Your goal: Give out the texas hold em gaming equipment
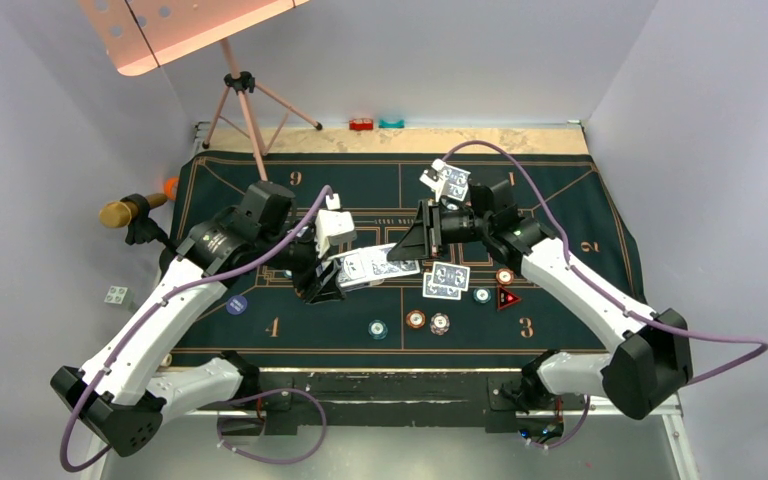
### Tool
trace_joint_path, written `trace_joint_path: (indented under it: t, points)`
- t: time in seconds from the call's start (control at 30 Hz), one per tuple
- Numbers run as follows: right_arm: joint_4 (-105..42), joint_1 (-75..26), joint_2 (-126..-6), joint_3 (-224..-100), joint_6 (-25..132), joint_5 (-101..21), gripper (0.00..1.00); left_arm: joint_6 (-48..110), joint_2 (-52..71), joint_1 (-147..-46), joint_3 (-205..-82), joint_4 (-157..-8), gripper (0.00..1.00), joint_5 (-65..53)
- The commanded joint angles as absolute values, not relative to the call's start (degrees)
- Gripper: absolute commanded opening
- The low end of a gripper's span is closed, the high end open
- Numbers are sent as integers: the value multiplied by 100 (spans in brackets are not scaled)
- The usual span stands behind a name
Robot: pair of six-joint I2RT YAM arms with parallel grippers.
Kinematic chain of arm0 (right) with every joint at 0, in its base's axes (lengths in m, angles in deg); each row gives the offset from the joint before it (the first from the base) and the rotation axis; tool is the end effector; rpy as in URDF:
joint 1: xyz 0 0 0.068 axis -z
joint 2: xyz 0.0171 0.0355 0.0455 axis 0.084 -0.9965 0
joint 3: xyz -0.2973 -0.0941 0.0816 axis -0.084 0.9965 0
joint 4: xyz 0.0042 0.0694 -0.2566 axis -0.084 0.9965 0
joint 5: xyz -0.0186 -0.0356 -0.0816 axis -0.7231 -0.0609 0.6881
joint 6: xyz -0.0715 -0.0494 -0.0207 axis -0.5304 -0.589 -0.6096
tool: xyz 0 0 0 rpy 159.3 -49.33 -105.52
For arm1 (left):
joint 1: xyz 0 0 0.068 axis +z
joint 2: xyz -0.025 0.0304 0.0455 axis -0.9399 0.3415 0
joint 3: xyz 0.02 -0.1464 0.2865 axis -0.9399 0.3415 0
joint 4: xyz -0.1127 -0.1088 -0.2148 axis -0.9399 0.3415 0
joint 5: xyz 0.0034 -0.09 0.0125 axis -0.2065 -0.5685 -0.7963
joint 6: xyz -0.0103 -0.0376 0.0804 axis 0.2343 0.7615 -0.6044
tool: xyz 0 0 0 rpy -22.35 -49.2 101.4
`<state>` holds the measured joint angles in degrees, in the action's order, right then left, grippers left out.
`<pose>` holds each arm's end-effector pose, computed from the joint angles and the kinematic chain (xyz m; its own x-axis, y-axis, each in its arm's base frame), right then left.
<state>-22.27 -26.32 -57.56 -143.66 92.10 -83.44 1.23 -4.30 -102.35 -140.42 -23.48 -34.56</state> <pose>0.2209 0.2054 0.3537 -0.9154 -0.0246 -0.4019 -0.3918 0.2837 0.8752 0.1413 -0.1460 0.3795 -0.3611 0.5316 -0.7662 0.9244 0.3124 -0.2189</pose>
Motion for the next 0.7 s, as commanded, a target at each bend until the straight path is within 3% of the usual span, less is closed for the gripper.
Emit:
trace_joint_path:
  t: [0.0,0.37,0.67]
  points:
    - [-1778,-2559,-5594,-14569,8957,-8327,29,22,-543,-10197,-14291,-2597,0,-3607]
    - [-848,-2241,-5524,-15057,8364,-8005,22,13,-594,-10200,-14282,-2562,0,-3610]
    - [-902,-2220,-5556,-15159,8386,-8162,23,37,-601,-10195,-14283,-2567,0,-3639]
